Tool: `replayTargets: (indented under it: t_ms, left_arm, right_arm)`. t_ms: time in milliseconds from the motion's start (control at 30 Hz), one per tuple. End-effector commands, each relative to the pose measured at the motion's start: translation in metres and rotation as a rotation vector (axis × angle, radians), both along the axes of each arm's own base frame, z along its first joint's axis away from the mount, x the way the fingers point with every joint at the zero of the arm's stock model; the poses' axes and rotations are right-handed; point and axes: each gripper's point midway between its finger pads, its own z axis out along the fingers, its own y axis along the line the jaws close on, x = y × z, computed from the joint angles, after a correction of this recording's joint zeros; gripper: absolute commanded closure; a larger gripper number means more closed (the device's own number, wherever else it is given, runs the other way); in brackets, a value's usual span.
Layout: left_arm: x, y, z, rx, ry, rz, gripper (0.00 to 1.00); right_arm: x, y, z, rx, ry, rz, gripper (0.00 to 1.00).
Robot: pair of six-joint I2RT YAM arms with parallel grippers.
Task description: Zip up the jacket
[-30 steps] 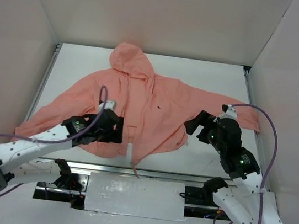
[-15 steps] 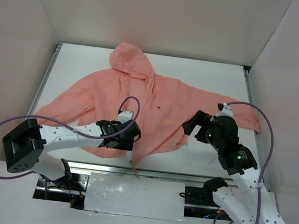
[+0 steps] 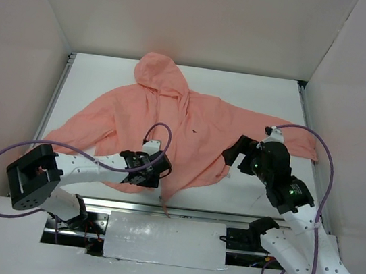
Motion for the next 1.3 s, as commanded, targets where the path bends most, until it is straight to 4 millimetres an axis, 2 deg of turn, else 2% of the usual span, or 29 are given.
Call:
replayTargets:
  t_ms: [0, 267, 433, 733, 933, 1000, 1100, 1167, 1267]
  left_arm:
    - [-0.004, 0.002, -0.007, -0.006, 0.011, 0.026, 0.45]
    - [-0.01, -0.001, -0.016, -0.01, 0.034, 0.012, 0.51]
    - [-0.014, -0.005, -0.023, -0.007, 0.053, -0.005, 0.51]
    - [-0.02, -0.005, -0.033, -0.01, 0.074, -0.004, 0.61]
    - [-0.021, -0.012, -0.033, -0.047, 0.076, -0.022, 0.81]
    - [-0.022, -0.017, -0.032, -0.068, 0.08, -0.033, 0.98]
    - [-0.02, -0.021, -0.027, -0.102, 0.062, -0.038, 1.0]
    - [-0.015, -0.029, -0.013, -0.165, 0.021, -0.043, 1.0]
    - [-0.005, -0.038, 0.014, -0.266, -0.064, -0.034, 1.0]
  right_arm:
    - [0.003, 0.003, 0.004, 0.003, -0.031, 0.018, 0.0]
    - [0.003, 0.005, 0.002, 0.001, -0.022, 0.023, 0.0]
    - [0.004, 0.005, 0.001, 0.001, -0.02, 0.023, 0.0]
    - [0.004, 0.006, 0.0, 0.001, -0.019, 0.03, 0.0]
    - [0.004, 0.007, -0.001, 0.002, -0.016, 0.032, 0.0]
    - [0.004, 0.007, 0.0, 0.006, -0.02, 0.035, 0.0]
    - [0.004, 0.01, -0.002, 0.008, -0.019, 0.052, 0.0]
    - [0.003, 0.018, -0.001, 0.022, -0.028, 0.1, 0.01]
    - [-0.002, 0.042, 0.0, 0.09, -0.039, 0.23, 0.03]
